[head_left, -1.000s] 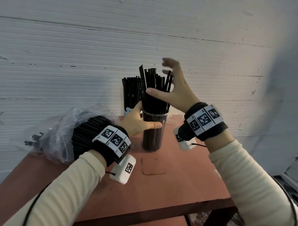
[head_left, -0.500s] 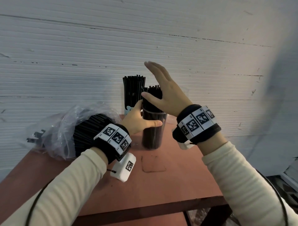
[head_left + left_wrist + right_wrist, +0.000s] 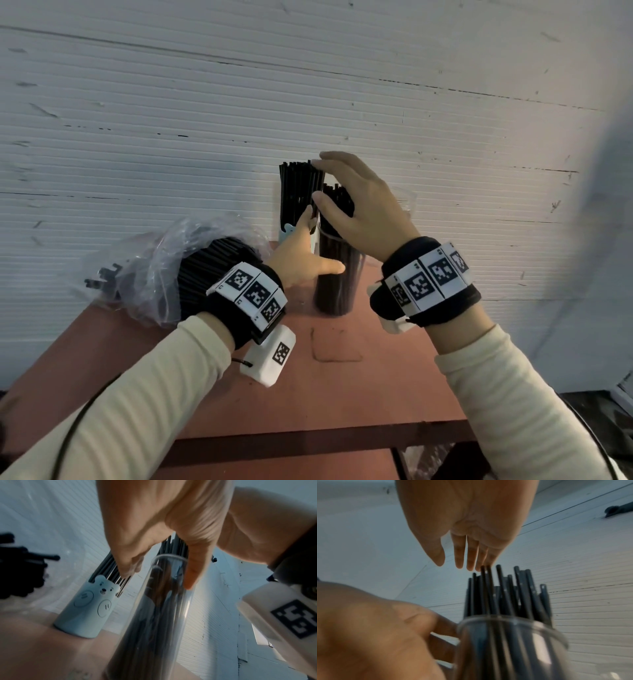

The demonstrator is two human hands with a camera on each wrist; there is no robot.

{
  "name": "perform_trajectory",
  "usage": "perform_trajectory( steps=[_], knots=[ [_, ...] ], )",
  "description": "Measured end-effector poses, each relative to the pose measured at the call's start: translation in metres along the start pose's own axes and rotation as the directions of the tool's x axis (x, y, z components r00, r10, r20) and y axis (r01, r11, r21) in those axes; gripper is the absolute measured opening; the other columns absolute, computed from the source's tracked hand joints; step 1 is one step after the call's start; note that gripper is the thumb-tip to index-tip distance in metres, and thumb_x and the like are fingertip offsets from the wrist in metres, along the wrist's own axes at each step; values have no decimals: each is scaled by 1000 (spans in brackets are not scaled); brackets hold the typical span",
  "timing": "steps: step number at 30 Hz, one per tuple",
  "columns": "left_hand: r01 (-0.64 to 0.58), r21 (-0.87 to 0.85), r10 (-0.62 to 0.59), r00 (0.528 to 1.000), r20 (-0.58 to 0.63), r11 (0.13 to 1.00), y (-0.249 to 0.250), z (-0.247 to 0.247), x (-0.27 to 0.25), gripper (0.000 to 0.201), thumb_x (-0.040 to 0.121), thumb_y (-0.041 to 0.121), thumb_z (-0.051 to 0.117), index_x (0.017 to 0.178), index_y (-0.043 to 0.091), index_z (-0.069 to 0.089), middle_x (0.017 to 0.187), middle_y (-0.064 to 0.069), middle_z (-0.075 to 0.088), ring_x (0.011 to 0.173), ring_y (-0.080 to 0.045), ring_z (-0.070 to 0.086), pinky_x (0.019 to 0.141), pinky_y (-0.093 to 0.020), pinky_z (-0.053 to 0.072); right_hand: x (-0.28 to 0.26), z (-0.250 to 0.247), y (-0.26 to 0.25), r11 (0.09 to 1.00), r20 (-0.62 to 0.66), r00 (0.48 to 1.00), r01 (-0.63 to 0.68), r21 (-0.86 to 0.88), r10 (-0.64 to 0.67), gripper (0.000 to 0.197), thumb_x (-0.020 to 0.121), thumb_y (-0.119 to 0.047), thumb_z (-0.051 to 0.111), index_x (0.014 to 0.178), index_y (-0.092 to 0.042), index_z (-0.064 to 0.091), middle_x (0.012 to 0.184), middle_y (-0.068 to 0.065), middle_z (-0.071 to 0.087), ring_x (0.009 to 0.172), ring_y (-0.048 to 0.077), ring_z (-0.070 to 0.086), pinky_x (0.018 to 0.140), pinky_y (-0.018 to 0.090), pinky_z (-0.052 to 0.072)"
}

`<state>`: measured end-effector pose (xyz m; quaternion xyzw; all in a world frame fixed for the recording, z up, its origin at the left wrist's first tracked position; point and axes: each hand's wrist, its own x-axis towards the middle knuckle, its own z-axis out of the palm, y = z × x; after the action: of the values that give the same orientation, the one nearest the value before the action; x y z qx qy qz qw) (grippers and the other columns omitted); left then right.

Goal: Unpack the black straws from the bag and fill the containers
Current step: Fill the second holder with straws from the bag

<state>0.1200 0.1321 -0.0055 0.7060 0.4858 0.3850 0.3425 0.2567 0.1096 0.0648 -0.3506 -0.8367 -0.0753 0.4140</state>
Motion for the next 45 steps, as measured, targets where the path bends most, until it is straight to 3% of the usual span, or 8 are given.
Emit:
perform_trajectory(
  steps=[6, 9, 13, 20, 33, 39, 43, 45],
  knots=[
    [-79, 17, 80, 930, -360, 997, 0, -49, -33, 50, 81, 3, 58, 122, 31, 51, 119, 4, 60, 109, -14, 58, 93, -30, 49, -2, 29, -34, 977, -123, 992, 24, 214, 3, 12, 89, -9, 58, 96, -6, 66, 92, 1, 62, 81, 10, 58, 76, 17, 47],
    [-87, 130, 140, 864, -483, 988, -1, -82, -53, 40, 81, 5, 57, 108, 33, 59, 114, 8, 62, 102, -13, 59, 85, -25, 46, 0, 53, -48, 955, 141, 985, -139, 262, 105, 13, 90, -13, 57, 95, -9, 69, 88, 1, 66, 79, 13, 61, 76, 25, 51],
    [46, 284, 133, 805, -579, 958, -14, -117, -77, 37, 81, 13, 62, 113, 32, 59, 122, -1, 52, 109, -18, 53, 90, -35, 45, 5, 82, -58, 956, 555, 813, -276, 105, 174, 28, 97, -29, 54, 117, -13, 65, 111, 2, 67, 102, 16, 60, 90, 26, 46],
    [188, 355, -75, 948, -308, 916, -44, -150, -91, 45, 81, 10, 64, 119, 33, 58, 122, -10, 62, 103, -29, 62, 81, -36, 51, 23, 135, -74, 985, 776, 616, -170, -35, 134, 46, 102, -32, 42, 145, -16, 41, 149, 7, 43, 136, 23, 38, 112, 32, 27],
    [130, 295, -17, 934, -357, 947, -41, -156, -90, 59, 83, -10, 47, 119, 34, 64, 132, 1, 59, 112, -15, 59, 65, -13, 45, 38, 181, -76, 976, 756, 618, -110, -188, 215, 46, 94, -36, 55, 137, -24, 46, 131, 16, 56, 121, 33, 51, 103, 40, 38],
    [35, 227, 57, 920, -388, 973, -36, -157, -87, 59, 85, -16, 43, 116, 27, 68, 118, 5, 67, 44, 1, 49, 39, -7, 32, 35, 167, -76, 990, 770, 623, -123, -74, 135, 37, 89, 0, 49, 122, -13, 57, 123, 12, 59, 114, 29, 53, 84, 26, 34],
    [-32, 246, 140, 889, -435, 969, -34, -163, -84, 68, 81, -16, 42, 104, 42, 69, 115, 15, 67, 79, -23, 66, 59, -29, 56, 35, 159, -76, 978, 703, 692, -207, -26, 166, 46, 88, 3, 46, 125, -20, 59, 128, 6, 58, 118, 26, 53, 85, 23, 37],
    [-6, 247, 115, 895, -432, 969, -36, -164, -84, 65, 82, -17, 42, 109, 35, 69, 119, 14, 66, 78, -8, 63, 56, -7, 45, 35, 157, -75, 971, 668, 724, -241, 12, 171, 39, 88, -3, 53, 120, -24, 63, 124, 2, 61, 115, 22, 56, 86, 21, 40]
  ],
)
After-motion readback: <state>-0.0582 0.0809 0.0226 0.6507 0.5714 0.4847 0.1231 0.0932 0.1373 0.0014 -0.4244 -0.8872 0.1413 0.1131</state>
